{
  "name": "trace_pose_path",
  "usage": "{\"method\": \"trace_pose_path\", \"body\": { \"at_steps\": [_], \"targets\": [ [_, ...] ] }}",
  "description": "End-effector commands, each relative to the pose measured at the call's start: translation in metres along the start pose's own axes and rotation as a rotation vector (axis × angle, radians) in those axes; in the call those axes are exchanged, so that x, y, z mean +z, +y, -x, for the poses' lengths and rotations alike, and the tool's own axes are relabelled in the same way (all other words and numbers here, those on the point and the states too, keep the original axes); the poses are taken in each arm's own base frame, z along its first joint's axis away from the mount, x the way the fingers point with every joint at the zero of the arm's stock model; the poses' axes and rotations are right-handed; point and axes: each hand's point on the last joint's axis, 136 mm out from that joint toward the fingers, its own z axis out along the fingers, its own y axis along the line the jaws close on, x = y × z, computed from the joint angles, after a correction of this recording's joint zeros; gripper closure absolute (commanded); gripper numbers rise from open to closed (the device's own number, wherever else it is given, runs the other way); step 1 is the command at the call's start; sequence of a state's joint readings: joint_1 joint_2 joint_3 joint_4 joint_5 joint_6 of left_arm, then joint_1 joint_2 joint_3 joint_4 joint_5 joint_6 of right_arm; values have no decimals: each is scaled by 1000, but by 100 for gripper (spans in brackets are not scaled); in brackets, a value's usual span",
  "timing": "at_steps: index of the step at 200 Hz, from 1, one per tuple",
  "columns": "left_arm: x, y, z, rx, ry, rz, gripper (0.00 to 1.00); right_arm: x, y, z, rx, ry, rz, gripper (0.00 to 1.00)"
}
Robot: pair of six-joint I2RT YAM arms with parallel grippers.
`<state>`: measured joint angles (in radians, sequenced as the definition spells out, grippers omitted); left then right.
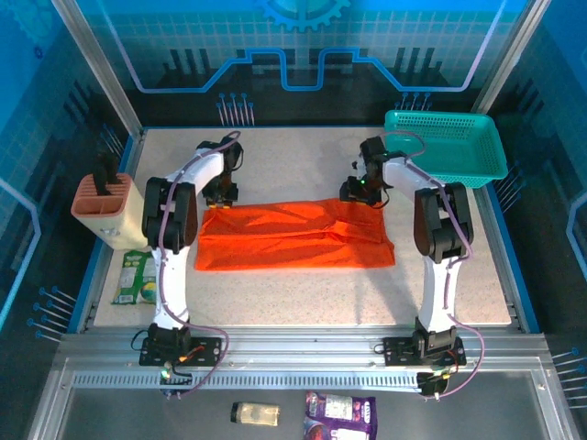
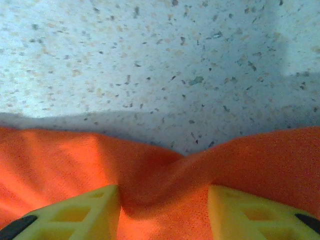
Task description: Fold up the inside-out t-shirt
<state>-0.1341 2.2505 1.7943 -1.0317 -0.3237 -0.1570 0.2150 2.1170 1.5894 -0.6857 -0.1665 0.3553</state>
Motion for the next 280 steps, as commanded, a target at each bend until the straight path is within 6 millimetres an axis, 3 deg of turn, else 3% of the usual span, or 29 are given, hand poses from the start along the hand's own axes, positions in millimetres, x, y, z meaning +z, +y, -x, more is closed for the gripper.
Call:
{"method": "trace_pose_path", "body": {
  "at_steps": [1,43,119,167,197,225,243,255,280],
  "targets": [
    [-4,18,-3,45,18,100,71,13,-7,-9,29,67,-8,50],
    [-9,26,0,62,1,137,76,18,-27,-12,80,84,-35,50],
    [-24,27,8,36,-62,101,98,16,-28,-12,90,78,-25,51],
    [-54,27,25,-222,-157,-289,100,15,-29,-11,95,77,-19,51],
    [-53,36,32,-359,-131,-463,100,15,-29,-11,98,78,-16,51],
    [-42,42,33,-400,-89,-466,96,15,-29,-11,99,76,-13,51],
    [-39,48,36,-413,-92,-431,82,14,-29,-11,98,75,-13,51],
    [-43,52,38,-418,-108,-421,74,11,-26,-9,94,69,-6,51],
    [-61,61,43,-429,-170,-403,67,-4,-17,-3,80,36,10,51]
  ]
}}
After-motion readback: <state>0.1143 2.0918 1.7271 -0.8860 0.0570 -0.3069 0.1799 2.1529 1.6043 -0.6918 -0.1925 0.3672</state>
